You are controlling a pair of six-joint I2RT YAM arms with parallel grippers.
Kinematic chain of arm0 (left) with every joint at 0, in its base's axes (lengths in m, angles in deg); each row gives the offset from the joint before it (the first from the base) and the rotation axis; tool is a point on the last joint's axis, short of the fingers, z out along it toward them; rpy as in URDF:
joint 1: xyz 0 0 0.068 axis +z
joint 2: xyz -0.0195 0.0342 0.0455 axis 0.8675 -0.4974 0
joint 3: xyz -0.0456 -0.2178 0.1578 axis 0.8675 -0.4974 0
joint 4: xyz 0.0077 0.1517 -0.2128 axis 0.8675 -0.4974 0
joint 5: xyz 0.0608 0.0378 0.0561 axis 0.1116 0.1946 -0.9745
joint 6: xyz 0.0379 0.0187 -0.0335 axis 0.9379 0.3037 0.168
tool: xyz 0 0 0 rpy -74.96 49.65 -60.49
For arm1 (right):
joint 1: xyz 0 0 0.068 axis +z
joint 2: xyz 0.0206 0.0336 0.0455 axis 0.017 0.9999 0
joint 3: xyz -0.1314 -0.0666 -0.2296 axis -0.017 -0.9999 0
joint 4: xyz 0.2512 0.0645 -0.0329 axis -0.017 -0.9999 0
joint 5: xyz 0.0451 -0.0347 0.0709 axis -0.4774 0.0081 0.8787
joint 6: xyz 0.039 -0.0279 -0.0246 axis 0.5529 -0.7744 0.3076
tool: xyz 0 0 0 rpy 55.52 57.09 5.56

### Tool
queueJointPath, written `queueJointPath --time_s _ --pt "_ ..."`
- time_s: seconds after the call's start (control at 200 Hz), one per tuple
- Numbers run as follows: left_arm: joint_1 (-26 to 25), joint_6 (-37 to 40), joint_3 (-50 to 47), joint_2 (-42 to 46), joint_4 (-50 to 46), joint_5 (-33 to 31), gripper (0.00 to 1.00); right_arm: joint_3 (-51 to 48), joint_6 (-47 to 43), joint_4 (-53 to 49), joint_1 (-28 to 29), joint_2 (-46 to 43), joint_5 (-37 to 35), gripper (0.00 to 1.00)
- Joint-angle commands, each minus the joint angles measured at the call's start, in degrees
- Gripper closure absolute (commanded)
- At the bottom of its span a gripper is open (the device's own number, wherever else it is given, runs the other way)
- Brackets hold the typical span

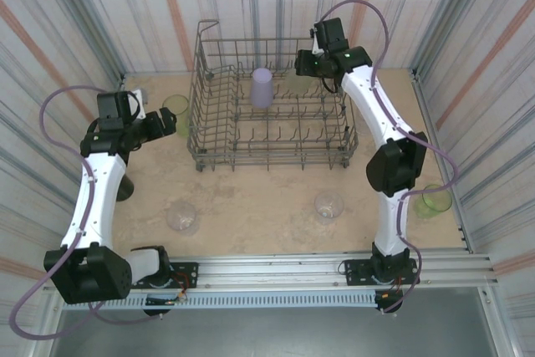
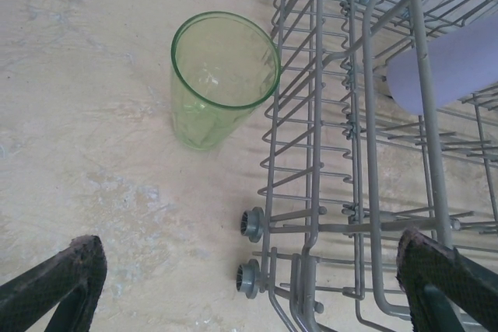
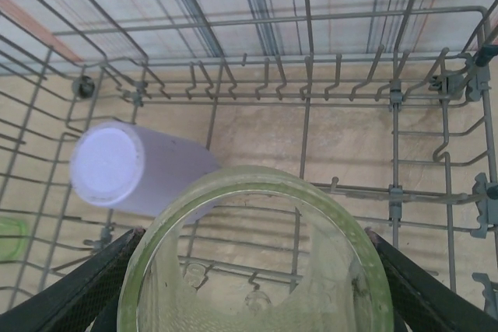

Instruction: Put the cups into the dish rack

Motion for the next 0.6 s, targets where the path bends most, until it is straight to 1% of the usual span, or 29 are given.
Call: queueJointPath --time_s 0.0,0.351,0.596 --pt "0.46 -0.15 -0.82 1.36 1.0 -1.7 0.01 3.72 -2.72 -1.78 0.5 2.88 -1.98 0.56" --pt "0.45 -0.49 -0.91 0.73 1.05 -1.12 0.01 9.03 -4.92 -0.09 0.74 8.5 -3.08 0.56" --pt "0.47 -0.76 -1.07 0.74 1.32 -1.03 0.01 10.19 -6.09 1.71 0.76 11.07 -3.85 0.55"
